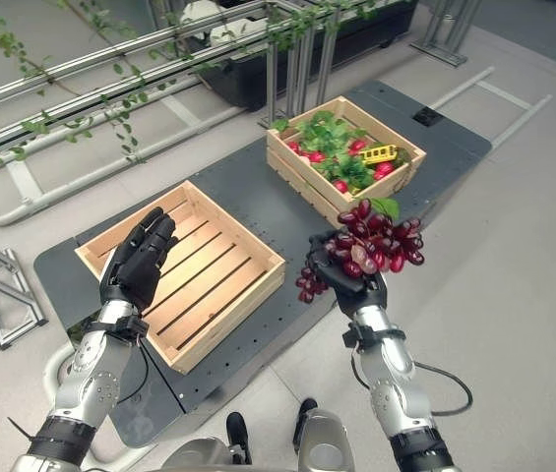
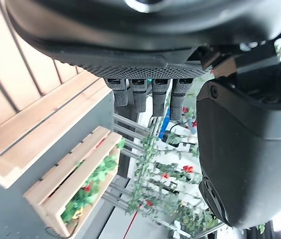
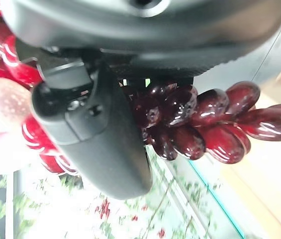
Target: Pick up the fruits from the basket on one side to the basket on the other side
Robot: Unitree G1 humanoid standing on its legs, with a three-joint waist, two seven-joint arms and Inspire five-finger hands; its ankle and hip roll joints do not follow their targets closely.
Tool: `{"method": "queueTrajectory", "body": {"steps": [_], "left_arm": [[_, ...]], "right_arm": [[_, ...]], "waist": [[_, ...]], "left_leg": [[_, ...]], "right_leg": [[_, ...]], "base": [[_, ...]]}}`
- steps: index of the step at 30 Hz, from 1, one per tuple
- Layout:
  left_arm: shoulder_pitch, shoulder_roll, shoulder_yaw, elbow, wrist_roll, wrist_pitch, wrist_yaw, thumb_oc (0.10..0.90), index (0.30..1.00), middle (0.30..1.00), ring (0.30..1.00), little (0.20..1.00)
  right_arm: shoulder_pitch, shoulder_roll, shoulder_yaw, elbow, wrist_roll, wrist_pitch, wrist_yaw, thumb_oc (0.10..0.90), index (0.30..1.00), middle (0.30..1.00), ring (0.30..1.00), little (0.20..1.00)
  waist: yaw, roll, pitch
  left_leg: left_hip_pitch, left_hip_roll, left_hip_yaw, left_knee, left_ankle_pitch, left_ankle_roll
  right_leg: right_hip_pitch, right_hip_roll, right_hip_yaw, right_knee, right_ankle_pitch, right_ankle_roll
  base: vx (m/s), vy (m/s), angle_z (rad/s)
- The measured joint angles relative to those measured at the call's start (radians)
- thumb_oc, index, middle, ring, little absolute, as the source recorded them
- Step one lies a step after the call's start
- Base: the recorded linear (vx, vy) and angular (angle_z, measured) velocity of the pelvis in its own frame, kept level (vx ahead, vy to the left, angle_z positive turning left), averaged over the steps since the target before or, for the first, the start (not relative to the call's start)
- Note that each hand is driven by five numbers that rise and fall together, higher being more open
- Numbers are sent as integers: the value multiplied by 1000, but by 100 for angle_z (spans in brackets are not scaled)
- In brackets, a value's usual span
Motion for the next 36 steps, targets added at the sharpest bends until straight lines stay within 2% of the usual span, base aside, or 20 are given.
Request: {"method": "queueTrajectory", "body": {"steps": [3,4,5,6,10,14,20,22,24,25,27,28,29,30,31,32,33,34,35,36], "left_arm": [[32,-11,31,0,-1,-3,18,800,900,900,900,900],[55,-8,40,2,-3,-23,23,800,900,900,900,900],[75,-4,55,6,-4,-35,31,800,900,900,900,900],[71,-21,54,28,-15,-37,42,800,900,900,900,900],[72,-28,-30,29,3,-36,32,800,900,900,900,900],[65,-59,-51,28,16,-29,4,800,900,900,900,900],[63,-62,-51,24,15,9,-14,800,900,900,900,900],[63,-61,-50,24,15,12,-14,800,900,900,900,900],[74,-48,-43,25,14,12,-9,800,900,900,900,900],[105,-51,-37,24,14,10,-1,800,900,900,900,900],[177,-67,-44,11,16,8,-1,800,900,900,900,900],[185,-66,-47,9,15,6,-2,800,900,900,900,900],[184,-67,-47,9,15,4,-2,800,900,900,900,900],[182,-70,-47,13,15,-7,-3,800,900,900,900,900],[159,-69,-45,38,15,-11,-3,800,900,900,900,900],[144,-61,-41,57,10,-11,-1,800,900,900,900,900],[117,-36,-34,83,-8,-11,1,800,900,900,900,900],[108,-20,-33,84,-8,-13,0,800,900,900,900,900],[97,-5,-33,85,-7,-17,-2,800,900,900,900,900],[68,-9,-35,102,-8,-22,-4,800,900,900,900,900]], "right_arm": [[11,4,10,0,0,0,2,400,300,300,300,300],[12,28,13,17,0,-3,7,400,300,300,300,300],[13,54,27,39,0,-3,6,400,300,300,300,300],[11,56,37,62,0,-3,6,400,300,300,300,300],[63,54,33,72,-1,-8,1,400,300,300,300,300],[97,50,32,72,-1,-18,-29,400,300,300,300,300],[120,53,33,78,-1,-19,-38,400,300,300,300,300],[116,63,35,91,-2,-19,-37,400,300,300,300,300],[92,99,41,146,-5,-15,-35,400,300,300,300,300],[84,108,57,175,-5,-8,-31,400,300,300,300,300],[74,76,83,190,-4,-3,-23,400,300,300,300,300],[52,70,83,214,-4,-3,-23,400,300,300,300,300],[39,63,83,227,-5,-4,-22,400,300,300,300,300],[24,48,83,241,-6,-4,-25,400,300,300,300,300],[28,37,82,241,-5,-6,-32,400,300,300,300,300],[33,41,87,242,-5,-6,-37,400,300,300,300,300],[40,54,103,242,-5,-6,-39,400,300,300,300,300],[42,64,111,243,-5,-6,-39,400,300,300,300,300],[43,75,113,245,-5,-6,-38,400,300,300,300,300],[36,81,106,259,-5,-11,-35,400,300,300,300,300]], "waist": [[29,-11,-3],[43,-22,-12],[60,-62,-34],[52,-59,-40],[22,-62,-56],[-32,-43,-78],[-42,-6,-105],[-31,-9,-110],[6,-62,-109],[32,-92,-110],[55,-78,-119],[82,-78,-119],[88,-69,-119],[89,-39,-115],[83,5,-106],[85,9,-99],[79,-23,-99],[71,-45,-101],[64,-79,-106],[40,-56,-83]], "left_leg": [[-7,15,59,-8,15,-24],[-10,25,85,-10,20,-44],[-21,17,92,-6,19,-61],[-23,28,70,-2,20,-73],[-18,60,-11,-7,27,-84],[-12,65,-36,-23,31,-95],[-12,60,-38,-23,31,-108],[-27,73,-38,21,14,-125],[-95,65,-147,201,-11,-137],[-151,30,-297,327,-45,-121],[-160,-84,-573,260,-97,-100],[-162,-147,-666,164,-91,-88],[-166,-164,-686,135,-92,-87],[-195,-166,-662,132,-108,-75],[-228,-107,-578,163,-49,-52],[-228,-93,-543,167,-33,-55],[-214,-96,-538,128,-31,-57],[-197,-102,-536,91,-31,-65],[-189,-115,-525,71,-31,-69],[-190,-107,-522,90,4,-44]], "right_leg": [[96,-6,-40,-102,-84,26],[167,14,-72,-290,-97,20],[220,41,-53,-451,-110,35],[254,82,-22,-544,-71,45],[285,140,16,-650,-10,12],[286,155,38,-676,8,10],[279,153,60,-687,19,15],[260,150,67,-663,3,1],[216,127,151,-606,-15,-8],[216,120,244,-594,-9,-12],[205,122,373,-603,10,-5],[175,127,447,-596,15,-5],[159,130,465,-590,16,-5],[150,148,456,-574,13,2],[149,185,407,-541,19,20],[123,185,383,-470,-11,-2],[82,177,332,-347,-71,-32],[79,171,311,-360,-85,-51],[89,151,304,-412,-92,-29],[107,149,283,-449,-72,18]], "base": [[-99,-304,-74],[-91,-225,-95],[-85,-193,-104],[-80,-148,-82],[-67,-78,-51],[-12,-56,-22],[-15,-67,-3],[-32,-62,-22],[-30,68,-82],[43,185,-129],[35,240,-168],[-2,151,-156],[-12,148,-157],[17,179,-123],[19,187,-113],[34,212,-82],[23,135,-54],[26,142,-44],[36,124,-28],[45,163,-32]]}}
